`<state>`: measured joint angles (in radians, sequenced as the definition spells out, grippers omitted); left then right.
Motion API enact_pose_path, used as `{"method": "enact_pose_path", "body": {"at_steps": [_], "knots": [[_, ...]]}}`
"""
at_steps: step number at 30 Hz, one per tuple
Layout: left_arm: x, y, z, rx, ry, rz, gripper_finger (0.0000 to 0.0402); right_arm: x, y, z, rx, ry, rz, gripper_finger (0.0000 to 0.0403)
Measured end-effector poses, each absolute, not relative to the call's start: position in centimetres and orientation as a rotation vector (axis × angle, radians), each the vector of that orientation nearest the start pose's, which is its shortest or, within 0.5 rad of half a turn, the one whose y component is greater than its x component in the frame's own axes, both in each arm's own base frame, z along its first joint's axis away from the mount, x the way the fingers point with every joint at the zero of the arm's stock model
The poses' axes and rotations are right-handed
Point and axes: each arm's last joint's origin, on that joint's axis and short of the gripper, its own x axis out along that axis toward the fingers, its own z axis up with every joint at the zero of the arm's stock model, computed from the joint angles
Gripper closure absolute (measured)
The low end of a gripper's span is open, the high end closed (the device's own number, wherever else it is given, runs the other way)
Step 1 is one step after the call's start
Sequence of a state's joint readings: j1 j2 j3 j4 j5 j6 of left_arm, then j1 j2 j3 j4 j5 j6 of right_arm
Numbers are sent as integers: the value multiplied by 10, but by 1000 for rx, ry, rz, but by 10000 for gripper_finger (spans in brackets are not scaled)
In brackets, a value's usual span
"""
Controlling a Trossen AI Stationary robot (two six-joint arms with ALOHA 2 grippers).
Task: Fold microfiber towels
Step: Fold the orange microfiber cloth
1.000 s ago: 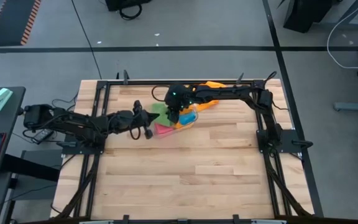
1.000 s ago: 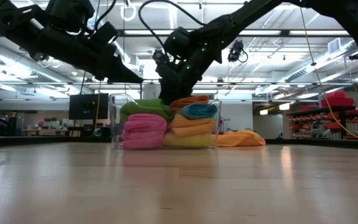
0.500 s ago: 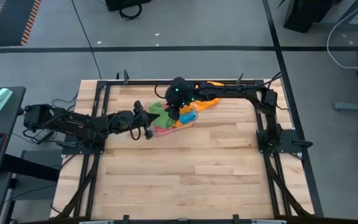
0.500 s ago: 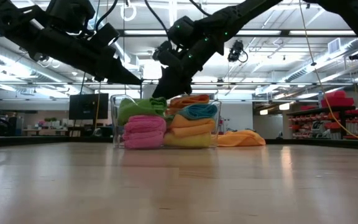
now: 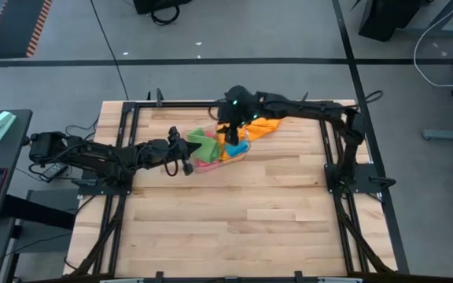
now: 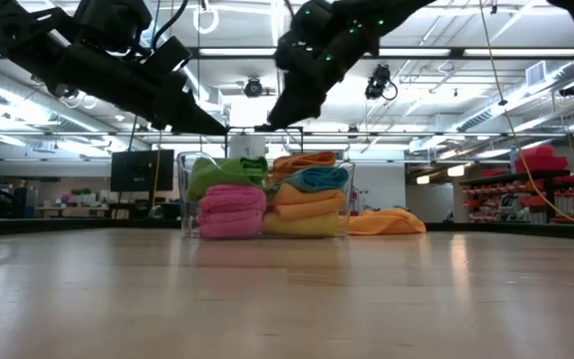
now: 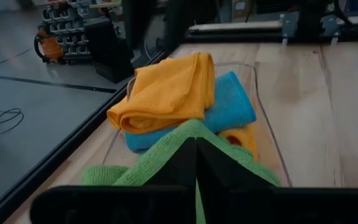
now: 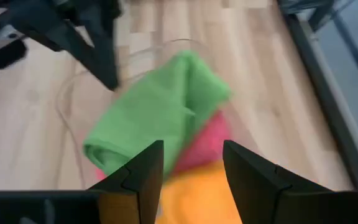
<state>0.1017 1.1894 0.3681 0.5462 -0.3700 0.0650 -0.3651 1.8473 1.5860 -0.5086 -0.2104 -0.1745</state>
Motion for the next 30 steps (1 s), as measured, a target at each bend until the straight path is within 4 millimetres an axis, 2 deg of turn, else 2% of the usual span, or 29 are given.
{"method": "enact_pose_path", "body": {"at_steps": [3, 6, 11, 15, 18, 22, 30], "knots": [[222, 33, 185, 100, 287, 459, 390, 370, -155, 299, 14, 757, -114, 228], [221, 33, 185, 100, 288, 460, 384, 353, -173, 300, -23, 793, -156, 228], [221, 33, 182, 103, 315, 459, 369, 320, -206, 274, 63, 871, -254, 228], [221, 33, 182, 103, 317, 458, 367, 292, -230, 242, 159, 936, -350, 228], [221, 33, 182, 104, 317, 458, 372, 271, -243, 218, 167, 997, -473, 228], [221, 33, 182, 103, 316, 459, 380, 244, -249, 190, 246, 1101, -637, 228], [221, 33, 182, 102, 316, 459, 378, 221, -231, 150, 393, 1207, -593, 232]]}}
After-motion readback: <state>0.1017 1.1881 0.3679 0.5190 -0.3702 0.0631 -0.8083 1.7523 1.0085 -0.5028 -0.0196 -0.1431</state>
